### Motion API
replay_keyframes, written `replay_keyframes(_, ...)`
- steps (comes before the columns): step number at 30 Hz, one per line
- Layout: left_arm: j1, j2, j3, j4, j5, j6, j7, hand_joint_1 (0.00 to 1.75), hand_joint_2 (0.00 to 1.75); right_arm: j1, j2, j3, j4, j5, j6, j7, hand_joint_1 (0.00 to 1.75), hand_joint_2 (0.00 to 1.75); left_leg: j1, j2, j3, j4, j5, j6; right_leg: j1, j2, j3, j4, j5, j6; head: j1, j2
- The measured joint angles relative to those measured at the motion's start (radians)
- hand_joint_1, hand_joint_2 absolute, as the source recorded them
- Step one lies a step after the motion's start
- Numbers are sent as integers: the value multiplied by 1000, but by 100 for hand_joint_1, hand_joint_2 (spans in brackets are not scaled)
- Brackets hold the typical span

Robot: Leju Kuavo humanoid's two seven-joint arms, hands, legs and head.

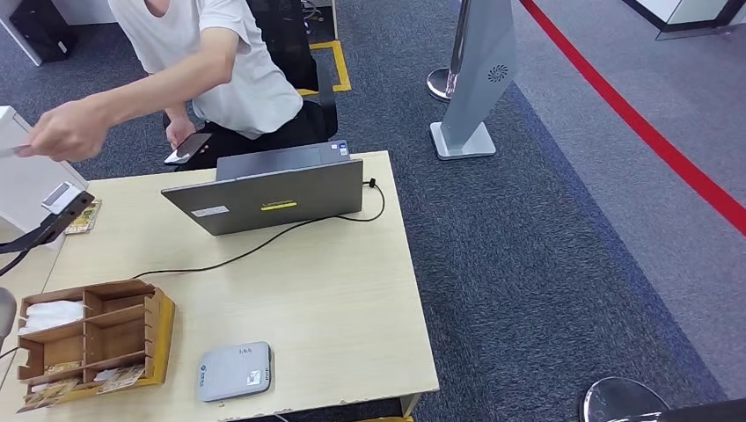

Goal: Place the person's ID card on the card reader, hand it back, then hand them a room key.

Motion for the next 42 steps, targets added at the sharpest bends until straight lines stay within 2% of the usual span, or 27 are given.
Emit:
replay_keyframes(4, 22, 1, -1, -8, 15, 4, -8, 0, 175, 0, 0, 0, 0, -5, -3, -4, 0, 175, 0, 0, 0, 0, 0, 0, 0, 0, 0, 0, 0, 0, 0, 0)
replay_keyframes(7, 68, 0, -9, -61, 36, -12, -20, 0, 175, 2, 0, 0, 0, -22, -19, 2, 0, 175, 0, 0, 0, 0, 0, 0, 0, 0, 0, 0, 0, 0, 0, 0)
replay_keyframes(12, 204, -6, -53, -279, 57, -122, 0, 0, 175, 14, 3, 0, 0, -52, -43, -5, 0, 175, 0, 0, -1, 0, -1, 0, 0, 0, -1, 0, 0, 0, 0, 0)
replay_keyframes(17, 344, 1, -129, -480, 2, -170, 6, 0, 175, 20, 10, -5, 7, -79, -51, -10, 0, 175, -1, 1, -2, 0, -1, 0, 0, 1, -2, 0, -1, 1, 0, 0)
replay_keyframes(20, 420, 11, -187, -573, -4, -187, 13, 0, 175, 21, 15, -13, 14, -96, -54, -9, 0, 175, -1, 1, -3, 0, -2, 0, 0, 1, -3, 0, -1, 1, 0, 0)
replay_keyframes(24, 523, 23, -263, -657, 35, -268, 8, 0, 175, 21, 23, -30, 25, -113, -54, -6, 0, 175, -1, 1, -3, 0, -2, 0, 0, 1, -3, 0, -1, 1, 0, 0)
replay_keyframes(28, 612, 25, -324, -678, 89, -316, -10, 0, 175, 20, 28, -43, 36, -125, -54, -6, 0, 175, 0, 1, -3, 0, -2, 0, 0, 1, -4, 0, -1, 1, 0, 0)
replay_keyframes(34, 693, 14, -360, -675, 152, -352, -13, 0, 175, 18, 32, -53, 48, -135, -54, -4, 0, 175, 0, 0, -4, 0, -2, 0, 0, 0, -4, 0, -1, 1, 0, 0)
replay_keyframes(38, 718, 5, -372, -660, 195, -389, 43, 0, 175, 16, 35, -54, 53, -139, -54, -1, 0, 175, 0, 0, -4, 0, -2, 0, 0, 0, -4, 0, -1, 1, 0, 0)
replay_keyframes(42, 731, -4, -389, -619, 196, -387, 119, 0, 175, 14, 35, -54, 55, -138, -54, 6, 0, 175, 0, 0, -4, 0, -2, 0, 0, 0, -4, 0, -1, 1, 0, 0)
